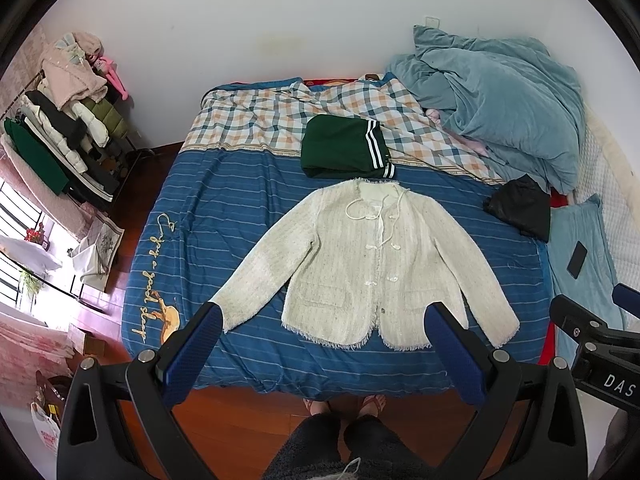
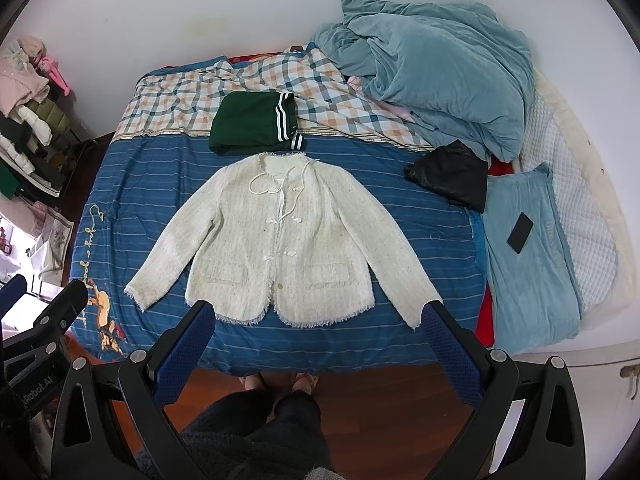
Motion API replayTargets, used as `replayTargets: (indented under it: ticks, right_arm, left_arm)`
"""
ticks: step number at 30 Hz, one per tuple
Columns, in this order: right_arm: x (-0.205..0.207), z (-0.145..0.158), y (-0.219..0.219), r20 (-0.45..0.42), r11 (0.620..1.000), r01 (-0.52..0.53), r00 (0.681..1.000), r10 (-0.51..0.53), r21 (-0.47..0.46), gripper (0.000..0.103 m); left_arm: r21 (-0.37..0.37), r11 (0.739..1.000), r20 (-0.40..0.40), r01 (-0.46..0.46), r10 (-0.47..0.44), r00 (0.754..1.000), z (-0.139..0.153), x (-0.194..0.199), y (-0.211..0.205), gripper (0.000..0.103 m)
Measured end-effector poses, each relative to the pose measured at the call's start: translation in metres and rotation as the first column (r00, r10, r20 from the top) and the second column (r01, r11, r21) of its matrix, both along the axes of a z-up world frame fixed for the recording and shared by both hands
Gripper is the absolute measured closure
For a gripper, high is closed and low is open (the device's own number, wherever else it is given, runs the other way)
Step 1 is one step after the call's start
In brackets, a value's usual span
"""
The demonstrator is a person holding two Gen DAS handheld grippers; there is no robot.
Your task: Fold large clothes
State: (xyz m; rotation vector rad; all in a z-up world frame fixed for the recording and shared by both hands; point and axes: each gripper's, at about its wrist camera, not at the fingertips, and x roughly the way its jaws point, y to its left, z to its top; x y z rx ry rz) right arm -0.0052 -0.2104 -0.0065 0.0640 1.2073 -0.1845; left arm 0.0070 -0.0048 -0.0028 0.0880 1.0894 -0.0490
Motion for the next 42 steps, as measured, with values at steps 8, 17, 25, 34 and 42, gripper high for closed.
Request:
replayTargets:
  ticks: [8,17,25,34,42]
  right_arm:
    - [0.0026,0.0009,-0.0002,0.001,1.0,0.0,1.0,0.0,-0.002,0.0]
    - [0.0017,0.0012,0.0004,0.003,1.0,-0.002,1.0,0.002,-0.003,0.0]
    - [0.0034,0.0037,0.0003,0.004,1.0,-0.004,1.0,0.004,-0.004,0.0]
    - [0.0041,0.0048,0.0016,0.006,1.0,-0.003,1.0,0.003,-0.008,0.0]
    - [0.003,0.0034,0.0033,0.007,1.0,-0.002,1.0,0.003,-0.01,0.0]
  left_arm:
    - [-0.001,1.0,0.001,-0.002,0.002,1.0,0.0001,0.0006,-0.0006,0.0]
    - [-0.001,1.0,-0.003,0.0,0.0,1.0,0.0004,0.0009,-0.001,0.0]
    - [-0.003,1.0,-0.001,-0.003,0.003,1.0,0.0001,-0.0006,-0.0002,0.0]
    - [-0.007,1.0,-0.001,-0.005,0.005,1.0,0.0017,-0.0013,0.0,0.0]
    - [-0.007,1.0,0.0,-0.004,0.004,1.0,0.0011,-0.0022,0.0001,0.0]
